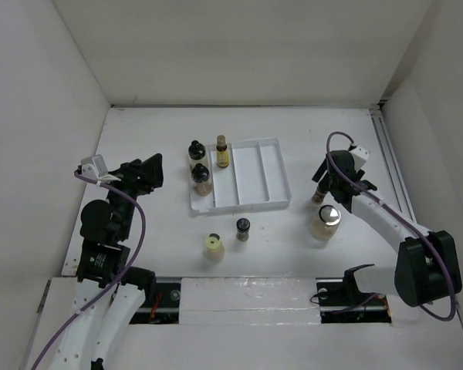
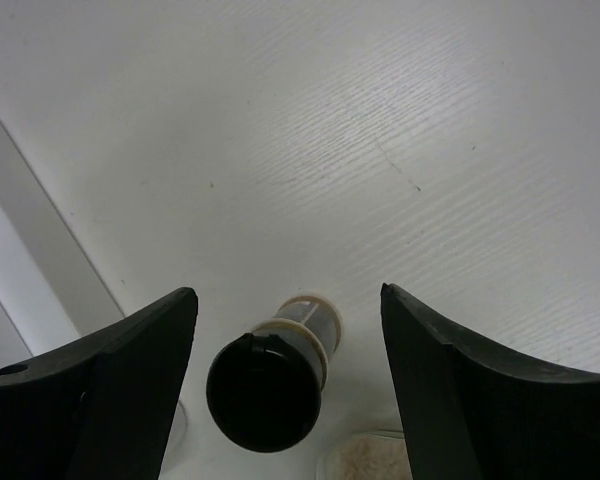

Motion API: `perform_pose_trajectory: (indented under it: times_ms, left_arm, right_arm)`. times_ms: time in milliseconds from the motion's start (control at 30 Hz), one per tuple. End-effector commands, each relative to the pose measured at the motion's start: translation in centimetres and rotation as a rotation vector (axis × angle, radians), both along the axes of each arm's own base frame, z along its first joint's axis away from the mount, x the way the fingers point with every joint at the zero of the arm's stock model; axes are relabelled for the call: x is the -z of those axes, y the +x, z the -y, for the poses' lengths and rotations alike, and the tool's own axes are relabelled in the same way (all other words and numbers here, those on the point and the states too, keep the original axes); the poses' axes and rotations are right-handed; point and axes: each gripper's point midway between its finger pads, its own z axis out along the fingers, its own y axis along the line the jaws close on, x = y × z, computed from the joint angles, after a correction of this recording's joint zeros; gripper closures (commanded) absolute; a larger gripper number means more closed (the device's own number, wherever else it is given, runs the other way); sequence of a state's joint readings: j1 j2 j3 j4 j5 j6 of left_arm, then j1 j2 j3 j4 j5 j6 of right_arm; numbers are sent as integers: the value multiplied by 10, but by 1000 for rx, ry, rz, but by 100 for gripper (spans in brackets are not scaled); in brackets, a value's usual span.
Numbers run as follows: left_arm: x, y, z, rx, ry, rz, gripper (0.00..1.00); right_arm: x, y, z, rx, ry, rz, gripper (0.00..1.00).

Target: Organize the condiment bottles

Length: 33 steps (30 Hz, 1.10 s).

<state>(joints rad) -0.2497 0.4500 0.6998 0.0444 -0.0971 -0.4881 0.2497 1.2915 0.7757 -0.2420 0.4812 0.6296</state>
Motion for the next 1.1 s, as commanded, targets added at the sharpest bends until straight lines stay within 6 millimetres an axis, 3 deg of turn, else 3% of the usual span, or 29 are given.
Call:
perform_pose_trajectory:
  times_ms: [0, 267, 333, 367, 433, 533, 667, 733, 767, 833, 867, 900, 933, 967, 1000, 1033, 1067]
  left_arm:
    - [-13, -1, 5, 28, -7, 52, 31]
    - [-15, -3, 5, 29, -18, 60, 31]
    - [-15, -3, 5, 29, -18, 60, 31]
    - [-15, -3, 5, 29, -18, 60, 31]
    - [-15, -3, 5, 29, -18, 60, 31]
    - [-15, -3, 5, 29, -18, 60, 31]
    - [-15, -3, 5, 29, -18, 60, 31]
    - [-15, -3, 5, 29, -18, 60, 31]
    - [-15, -3, 5, 29, -18, 60, 31]
    - [-15, -3, 5, 29, -18, 60, 31]
    - [-15, -3, 5, 29, -18, 60, 31]
    - [-15, -3, 5, 29, -18, 60, 31]
    - [-15, -3, 5, 29, -18, 60, 31]
    - [-15, -3, 5, 29, -18, 60, 31]
    - [-15, -3, 5, 29, -18, 60, 31]
    - [-15, -3, 5, 29, -18, 60, 31]
    - [-15, -3, 5, 29, -18, 60, 31]
  right_arm:
    - [-10, 4, -12, -34, 79, 53, 22]
    - [2, -5, -41, -125, 85, 19, 25]
    - [1, -5, -41, -121, 70, 23, 32]
    - [4, -5, -41, -120, 67, 13, 41]
    - [3, -6, -39, -113, 59, 7, 50]
    - [-16, 0, -47, -119, 41, 52, 65]
    - [-57, 7, -66, -165, 3, 130, 66]
    - [-91, 17, -83, -210, 17, 218, 66]
    - [-103, 24, -108, -300, 51, 261, 66]
    - [-108, 43, -131, -381, 65, 256, 65]
    - [-126, 54, -148, -436, 94, 281, 65]
    - [-106, 57, -150, -442, 72, 229, 65]
    - [-119, 71, -157, -442, 78, 253, 65]
    - [-98, 82, -162, -455, 46, 205, 65]
    - [-95, 90, -165, -453, 31, 199, 65]
    - [-106, 102, -171, -456, 32, 228, 65]
    - [-87, 111, -175, -469, 3, 188, 65]
